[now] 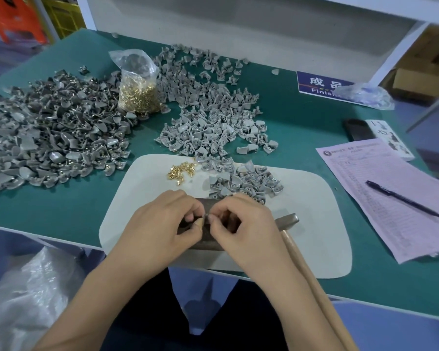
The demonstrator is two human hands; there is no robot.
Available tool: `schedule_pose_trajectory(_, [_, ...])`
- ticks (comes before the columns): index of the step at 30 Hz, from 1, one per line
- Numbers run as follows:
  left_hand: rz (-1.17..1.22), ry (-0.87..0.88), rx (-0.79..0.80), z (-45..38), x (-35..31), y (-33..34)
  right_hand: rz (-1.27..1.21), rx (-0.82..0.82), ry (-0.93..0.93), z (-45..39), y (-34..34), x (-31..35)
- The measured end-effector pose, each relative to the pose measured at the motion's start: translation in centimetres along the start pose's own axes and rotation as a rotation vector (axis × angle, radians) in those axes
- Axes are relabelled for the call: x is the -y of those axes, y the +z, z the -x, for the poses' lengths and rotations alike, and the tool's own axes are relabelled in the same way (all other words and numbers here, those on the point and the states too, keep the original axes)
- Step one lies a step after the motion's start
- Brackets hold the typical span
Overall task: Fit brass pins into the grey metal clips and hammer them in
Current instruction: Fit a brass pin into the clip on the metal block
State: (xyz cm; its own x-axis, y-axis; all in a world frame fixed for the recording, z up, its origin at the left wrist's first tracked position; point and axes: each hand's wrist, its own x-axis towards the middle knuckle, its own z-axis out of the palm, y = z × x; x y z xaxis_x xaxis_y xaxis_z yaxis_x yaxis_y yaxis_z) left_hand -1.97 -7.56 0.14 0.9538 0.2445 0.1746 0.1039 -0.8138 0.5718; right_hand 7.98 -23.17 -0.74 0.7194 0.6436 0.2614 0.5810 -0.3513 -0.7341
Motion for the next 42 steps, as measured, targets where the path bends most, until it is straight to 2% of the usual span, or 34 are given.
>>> schedule_pose_trajectory(20, [0.005,0.026,-0.02,0.1,1.5,-0.1,0.595,0.356,-0.077,-2.5,-1.0,5.5])
schedule_pose_trajectory(24, [0.003,0.017,-0.033,0.0,1.5,-0.3,0.554,0.352,-0.055,-2.4,-0.9,5.0])
schedule_pose_trajectory(31, [0.01,0.021,-0.019,0.3,1.7,-0.5,0.343,0.176,-0.04,-1.0,-0.3,3.3])
schedule_pose_trajectory(42, [-0.017,0.02,-0.028,-0.1,1.6,-0.5,0.206,0.08,0.024,-1.1,-0.2,2.3])
